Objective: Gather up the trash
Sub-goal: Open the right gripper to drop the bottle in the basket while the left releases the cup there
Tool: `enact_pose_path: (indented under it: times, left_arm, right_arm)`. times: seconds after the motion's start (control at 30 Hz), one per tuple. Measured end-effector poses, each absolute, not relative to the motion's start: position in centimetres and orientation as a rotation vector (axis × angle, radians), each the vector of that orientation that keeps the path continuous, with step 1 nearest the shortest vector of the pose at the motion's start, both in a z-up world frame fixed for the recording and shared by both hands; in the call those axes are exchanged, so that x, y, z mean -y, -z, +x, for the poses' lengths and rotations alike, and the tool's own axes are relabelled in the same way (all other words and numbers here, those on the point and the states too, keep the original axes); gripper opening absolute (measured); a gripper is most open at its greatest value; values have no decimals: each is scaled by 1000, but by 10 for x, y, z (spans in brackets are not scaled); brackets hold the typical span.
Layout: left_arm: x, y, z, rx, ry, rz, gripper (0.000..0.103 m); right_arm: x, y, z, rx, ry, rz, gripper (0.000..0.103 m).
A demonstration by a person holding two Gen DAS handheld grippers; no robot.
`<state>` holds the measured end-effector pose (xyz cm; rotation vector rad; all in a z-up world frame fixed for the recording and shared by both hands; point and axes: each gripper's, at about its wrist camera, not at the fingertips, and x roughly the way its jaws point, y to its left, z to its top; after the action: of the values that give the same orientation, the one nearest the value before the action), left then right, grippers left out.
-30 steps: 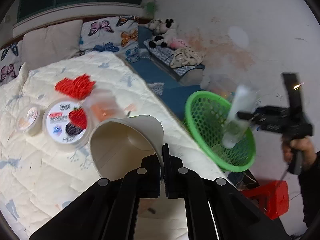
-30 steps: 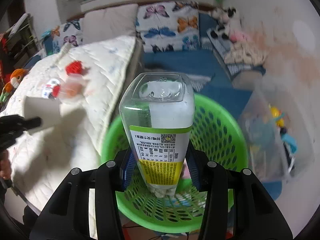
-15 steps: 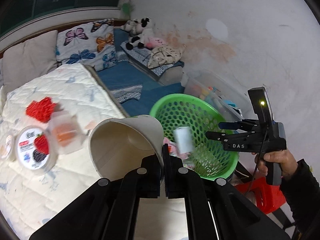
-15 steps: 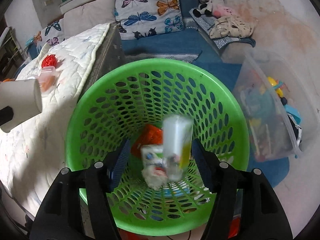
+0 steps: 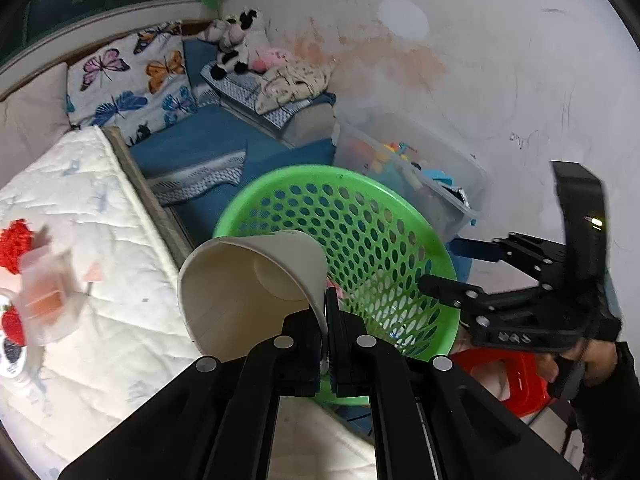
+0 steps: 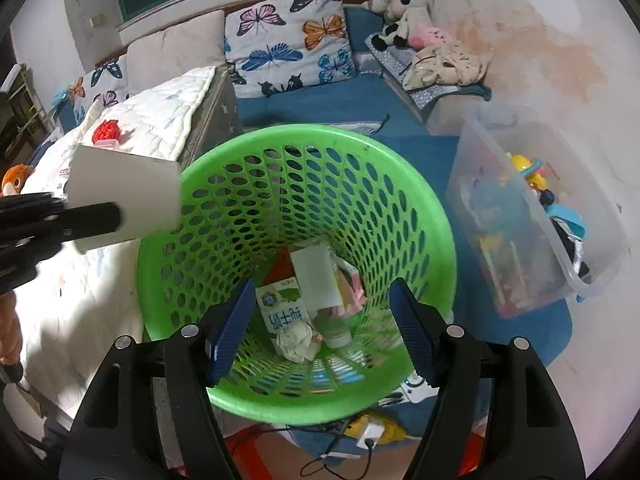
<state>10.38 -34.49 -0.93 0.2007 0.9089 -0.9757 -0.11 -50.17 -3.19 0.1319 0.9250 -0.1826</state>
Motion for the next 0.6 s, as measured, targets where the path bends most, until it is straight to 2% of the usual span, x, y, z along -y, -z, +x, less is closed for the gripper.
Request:
enact_pose_path:
  times: [0.47, 0.6]
  left_arm:
    - [367, 37, 102, -998, 986, 230, 6]
    - [363, 35, 103, -995, 981, 217, 17]
  right_arm:
    - [496, 41, -18, -924, 183, 145, 72]
    - [492, 38, -19, -917, 180, 140, 73]
